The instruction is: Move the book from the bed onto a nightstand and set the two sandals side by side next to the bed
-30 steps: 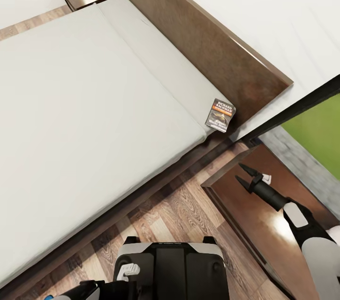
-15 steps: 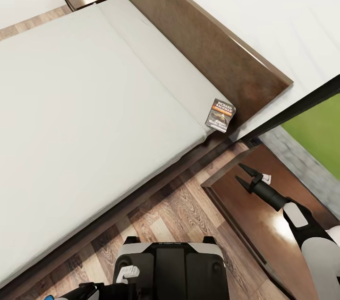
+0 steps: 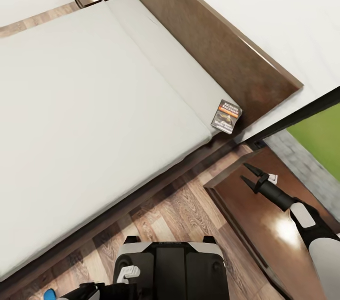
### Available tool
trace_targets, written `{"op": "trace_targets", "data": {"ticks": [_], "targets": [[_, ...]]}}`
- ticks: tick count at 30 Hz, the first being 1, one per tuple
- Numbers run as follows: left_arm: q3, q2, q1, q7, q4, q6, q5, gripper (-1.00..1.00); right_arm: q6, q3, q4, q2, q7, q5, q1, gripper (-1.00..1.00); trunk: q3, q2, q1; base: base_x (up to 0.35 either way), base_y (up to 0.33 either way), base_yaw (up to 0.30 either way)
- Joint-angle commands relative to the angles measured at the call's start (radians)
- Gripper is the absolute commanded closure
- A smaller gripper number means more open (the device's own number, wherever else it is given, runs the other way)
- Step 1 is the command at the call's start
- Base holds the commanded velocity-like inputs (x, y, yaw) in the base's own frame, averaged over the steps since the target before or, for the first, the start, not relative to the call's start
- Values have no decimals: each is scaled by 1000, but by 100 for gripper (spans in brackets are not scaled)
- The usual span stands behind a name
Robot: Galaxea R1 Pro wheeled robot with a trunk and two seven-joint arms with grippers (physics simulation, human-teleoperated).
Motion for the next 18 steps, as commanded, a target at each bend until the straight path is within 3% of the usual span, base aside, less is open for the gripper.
{"op": "trace_targets", "data": {"ticks": [1, 6, 18], "targets": [[9, -3, 0, -4, -1, 10, -5, -100, 6, -1, 0, -3, 1, -3, 0, -100, -2, -1, 1, 0, 0, 229], [10, -16, 0, -4, -1, 10, -5, -100, 7, -2, 1, -12, 1, -3, 0, -100, -6, -1, 1, 0, 0, 235], [10, -18, 0, -4, -1, 10, -5, -100, 7, -2, 0, -19, 1, -3, 0, -100, -16, -1, 1, 0, 0, 239]]}}
